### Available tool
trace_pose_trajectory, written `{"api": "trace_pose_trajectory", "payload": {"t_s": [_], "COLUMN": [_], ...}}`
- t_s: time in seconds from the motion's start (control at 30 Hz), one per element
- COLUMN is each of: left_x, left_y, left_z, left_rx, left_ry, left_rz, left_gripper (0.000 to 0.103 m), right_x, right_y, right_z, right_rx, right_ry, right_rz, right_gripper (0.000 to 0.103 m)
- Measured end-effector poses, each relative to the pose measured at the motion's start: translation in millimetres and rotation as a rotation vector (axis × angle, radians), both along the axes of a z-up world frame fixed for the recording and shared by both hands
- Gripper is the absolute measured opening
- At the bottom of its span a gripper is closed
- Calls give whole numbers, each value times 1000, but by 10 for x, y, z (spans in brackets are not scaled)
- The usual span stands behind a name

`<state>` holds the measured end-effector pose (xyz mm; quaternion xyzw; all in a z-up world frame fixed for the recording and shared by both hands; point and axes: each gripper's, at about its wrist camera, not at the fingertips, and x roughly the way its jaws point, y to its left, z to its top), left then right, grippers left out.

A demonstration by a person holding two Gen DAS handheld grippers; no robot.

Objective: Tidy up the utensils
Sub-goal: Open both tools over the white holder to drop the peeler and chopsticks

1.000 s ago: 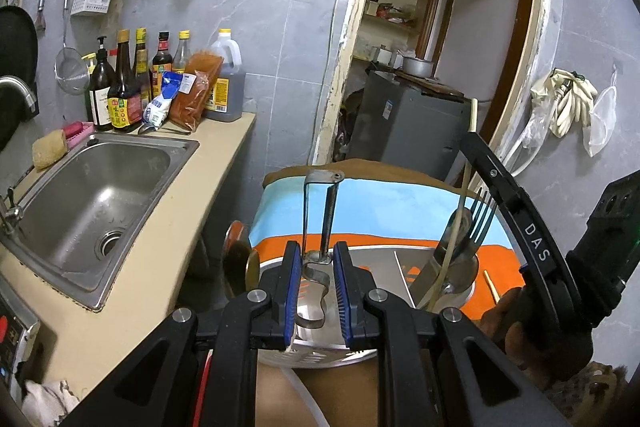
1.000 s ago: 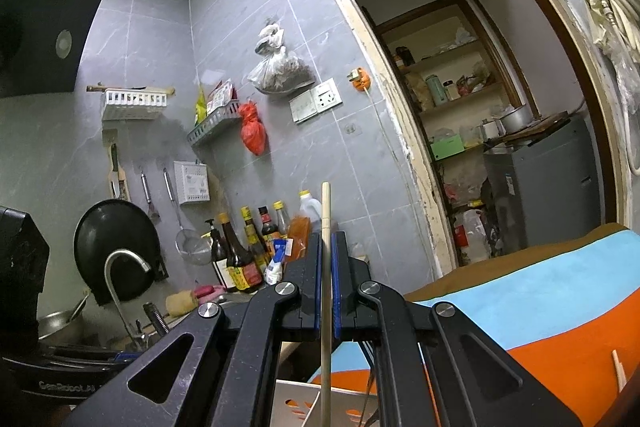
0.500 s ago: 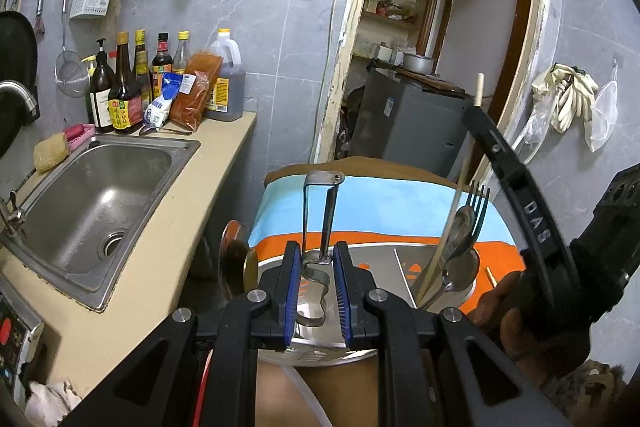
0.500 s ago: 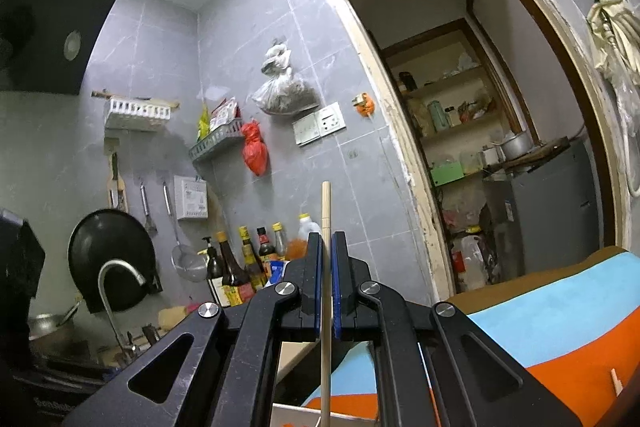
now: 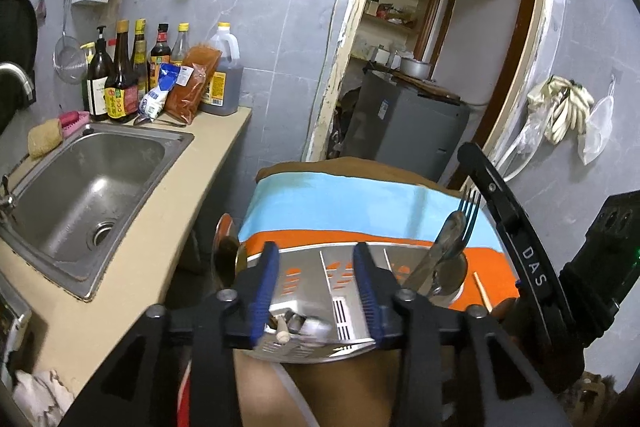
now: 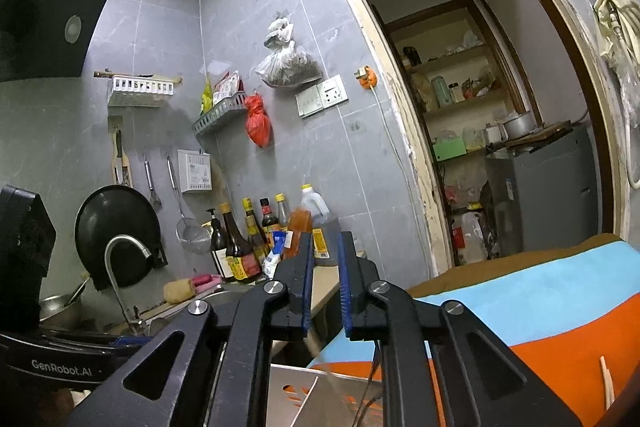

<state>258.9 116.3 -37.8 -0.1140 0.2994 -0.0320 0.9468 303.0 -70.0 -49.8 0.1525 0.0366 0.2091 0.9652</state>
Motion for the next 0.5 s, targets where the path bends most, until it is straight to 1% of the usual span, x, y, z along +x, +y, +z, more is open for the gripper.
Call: {"api": "trace_pose_trajectory", "payload": {"t_s": [0.03,0.1,0.13,0.17,0.23,0.3,0.37,0.47,0.5], "left_x": [-8,-12,-22,-31,-41,-54,-75,-117,-121], "left_y": [-1,-17,-19,-24,-40,-52,-61,-120,-145], "left_z": [7,32,44,59,97,142,184,248,263], "left_rx": [-2,0,1,0,0,-6,-17,-15,-11], "left_ry": [-3,-8,-13,-18,-28,-42,-61,-92,-99], "left_rz": [1,1,1,0,4,8,10,11,9], "left_gripper": [39,41,42,44,50,56,61,70,75], "right_x": [-7,-50,-76,-95,-149,-170,-213,-288,-321], "right_y": [-9,-51,-79,-103,-179,-245,-328,-448,-501], "right_z": [11,44,68,91,147,200,245,319,340], "right_rx": [-2,-11,-13,-13,-22,-34,-47,-85,-95], "right_ry": [7,11,10,10,18,39,57,85,94], "right_rz": [0,-2,-6,-9,-23,-36,-47,-72,-78], "right_gripper": [13,20,21,23,29,40,44,59,61]}}
